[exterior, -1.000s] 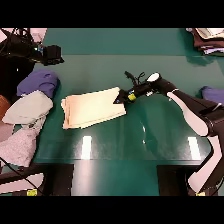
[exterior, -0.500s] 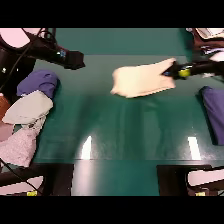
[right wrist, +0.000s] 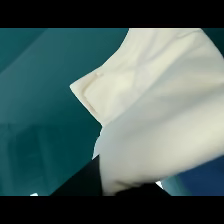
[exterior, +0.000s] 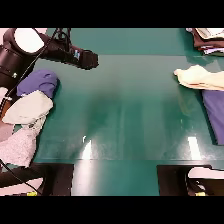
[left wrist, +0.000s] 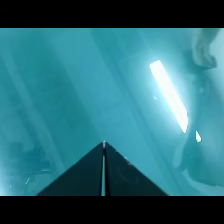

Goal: Fold the shirts.

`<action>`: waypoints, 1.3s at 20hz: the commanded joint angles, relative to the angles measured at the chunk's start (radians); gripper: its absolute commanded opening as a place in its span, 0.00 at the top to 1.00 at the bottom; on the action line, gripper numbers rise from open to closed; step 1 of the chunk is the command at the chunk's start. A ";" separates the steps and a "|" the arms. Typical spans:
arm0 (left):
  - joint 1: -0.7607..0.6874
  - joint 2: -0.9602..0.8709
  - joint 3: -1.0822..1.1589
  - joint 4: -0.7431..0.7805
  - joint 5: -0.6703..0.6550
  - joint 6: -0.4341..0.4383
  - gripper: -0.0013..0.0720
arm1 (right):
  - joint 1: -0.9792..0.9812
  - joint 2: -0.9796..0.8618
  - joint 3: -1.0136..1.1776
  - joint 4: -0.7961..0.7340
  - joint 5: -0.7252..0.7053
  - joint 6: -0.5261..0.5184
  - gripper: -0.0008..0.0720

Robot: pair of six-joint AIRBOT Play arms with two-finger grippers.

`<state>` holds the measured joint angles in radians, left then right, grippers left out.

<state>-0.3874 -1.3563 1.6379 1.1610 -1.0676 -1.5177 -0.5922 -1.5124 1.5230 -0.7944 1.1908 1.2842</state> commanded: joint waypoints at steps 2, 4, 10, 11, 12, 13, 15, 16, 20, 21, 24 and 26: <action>-0.007 0.000 0.000 0.002 0.012 0.000 0.95 | -0.096 0.005 0.053 0.054 -0.044 0.001 0.97; -0.007 0.000 0.000 0.002 0.012 0.000 0.95 | -0.106 0.005 0.134 0.067 -0.036 0.004 0.97; -0.007 0.000 0.000 0.002 0.010 0.000 0.95 | -0.137 0.006 0.319 0.057 0.060 0.011 0.97; -0.006 0.000 0.000 0.002 0.008 0.000 0.95 | -0.148 0.006 0.332 0.057 0.084 0.011 0.97; -0.007 0.000 0.000 0.002 0.004 0.000 0.95 | -0.158 0.006 0.341 0.057 0.111 0.011 0.97; -0.007 0.000 0.000 0.002 0.001 0.000 0.95 | -0.168 0.008 0.340 0.057 0.141 0.011 0.97; -0.006 0.000 0.000 0.002 -0.001 0.000 0.95 | -0.191 0.015 0.340 0.003 0.209 0.017 0.97; -0.006 0.000 0.000 0.002 -0.002 0.000 0.95 | -0.198 0.023 0.340 -0.040 0.233 0.018 0.97; -0.006 0.000 0.000 0.005 -0.002 0.008 0.95 | -0.244 0.071 0.333 -0.174 0.307 0.044 0.97; -0.006 0.000 0.000 0.007 -0.002 0.008 0.95 | -0.254 0.087 0.314 -0.189 0.317 0.044 0.97; -0.006 0.000 0.000 0.011 -0.002 0.019 0.95 | -0.298 0.149 0.182 -0.204 0.330 0.046 0.96; -0.006 0.000 0.000 0.010 -0.003 0.034 0.95 | -0.337 0.187 0.095 -0.209 0.340 0.046 0.79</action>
<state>-0.3939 -1.3563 1.6379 1.1694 -1.0695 -1.5002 -0.8852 -1.3739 1.7164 -0.9726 1.5005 1.3266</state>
